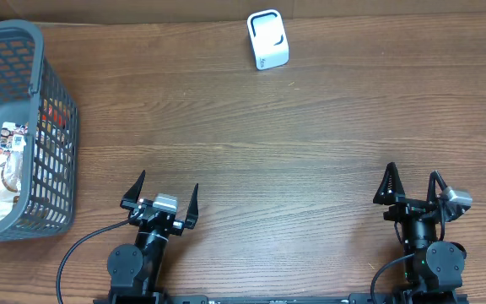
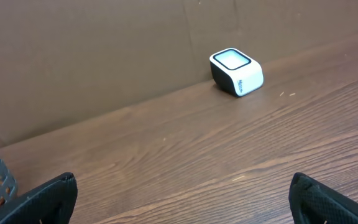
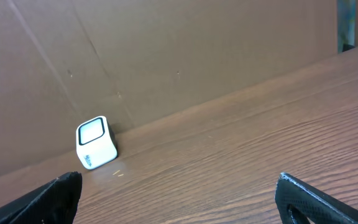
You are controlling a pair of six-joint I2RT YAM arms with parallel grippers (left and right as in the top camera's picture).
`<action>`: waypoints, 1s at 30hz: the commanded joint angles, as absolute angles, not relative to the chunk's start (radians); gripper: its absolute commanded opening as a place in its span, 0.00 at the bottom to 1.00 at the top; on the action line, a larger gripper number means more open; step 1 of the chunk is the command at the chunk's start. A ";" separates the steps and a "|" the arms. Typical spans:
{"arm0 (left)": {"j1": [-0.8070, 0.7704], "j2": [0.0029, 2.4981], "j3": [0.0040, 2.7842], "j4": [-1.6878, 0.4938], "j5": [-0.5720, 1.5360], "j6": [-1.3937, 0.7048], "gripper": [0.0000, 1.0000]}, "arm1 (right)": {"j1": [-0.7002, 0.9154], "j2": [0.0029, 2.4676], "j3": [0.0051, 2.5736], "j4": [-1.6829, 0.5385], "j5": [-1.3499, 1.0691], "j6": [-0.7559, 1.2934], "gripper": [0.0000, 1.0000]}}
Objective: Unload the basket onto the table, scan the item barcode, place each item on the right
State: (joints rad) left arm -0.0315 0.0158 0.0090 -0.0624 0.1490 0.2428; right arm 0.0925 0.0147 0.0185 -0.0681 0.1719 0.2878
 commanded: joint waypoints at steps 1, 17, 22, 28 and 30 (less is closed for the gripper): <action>-0.032 0.005 0.005 -0.064 0.143 0.247 1.00 | 0.097 0.003 0.008 -0.061 0.167 0.277 1.00; -0.033 0.004 0.005 -0.064 0.139 0.247 1.00 | 0.097 0.003 0.008 -0.061 0.167 0.277 1.00; -0.033 0.005 0.005 -0.064 0.146 0.247 1.00 | 0.097 0.003 0.008 -0.061 0.167 0.277 1.00; -0.033 0.005 0.005 -0.063 0.150 0.247 1.00 | 0.097 0.003 0.008 -0.061 0.167 0.277 1.00; -0.033 0.004 0.005 -0.064 0.150 0.247 1.00 | 0.097 0.003 0.008 -0.061 0.167 0.277 1.00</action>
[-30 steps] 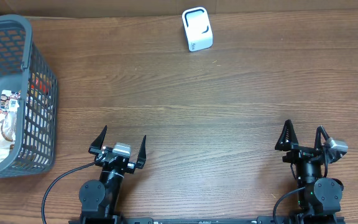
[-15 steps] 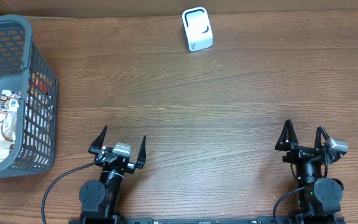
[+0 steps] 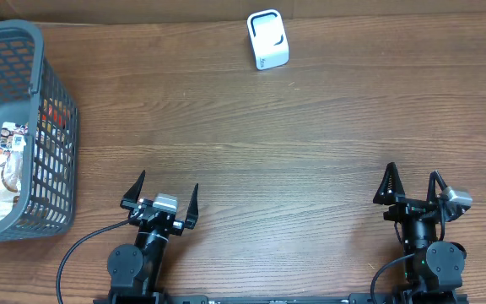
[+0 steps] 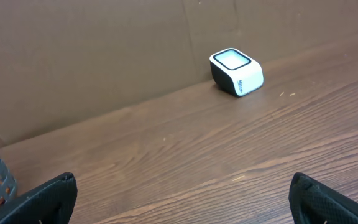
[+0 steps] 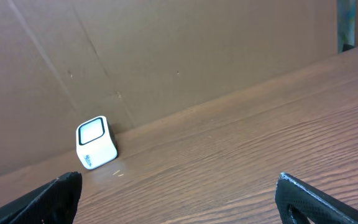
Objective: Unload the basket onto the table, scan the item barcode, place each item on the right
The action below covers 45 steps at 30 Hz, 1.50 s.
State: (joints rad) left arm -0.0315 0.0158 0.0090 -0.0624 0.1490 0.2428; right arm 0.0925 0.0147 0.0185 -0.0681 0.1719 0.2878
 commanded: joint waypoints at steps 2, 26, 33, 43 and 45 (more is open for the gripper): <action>-0.033 0.005 0.005 -0.064 0.150 0.247 1.00 | 0.097 0.003 0.008 -0.061 0.167 0.277 1.00; -0.032 0.005 0.082 -0.087 0.127 0.021 1.00 | 0.097 0.003 0.008 -0.061 0.167 0.277 1.00; -0.032 0.027 0.225 -0.215 0.127 0.021 1.00 | 0.097 0.003 0.008 -0.060 0.182 0.276 1.00; -0.032 0.255 0.464 -0.274 0.136 -0.023 1.00 | 0.097 0.003 0.008 -0.031 0.110 0.310 1.00; -0.032 0.346 0.553 -0.310 0.163 -0.023 1.00 | 0.097 0.003 0.009 -0.004 0.039 0.310 1.00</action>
State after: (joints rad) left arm -0.0315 0.2520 0.4393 -0.2920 0.1387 -0.0021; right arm 0.0925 0.0143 0.0185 -0.0280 0.1333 0.3027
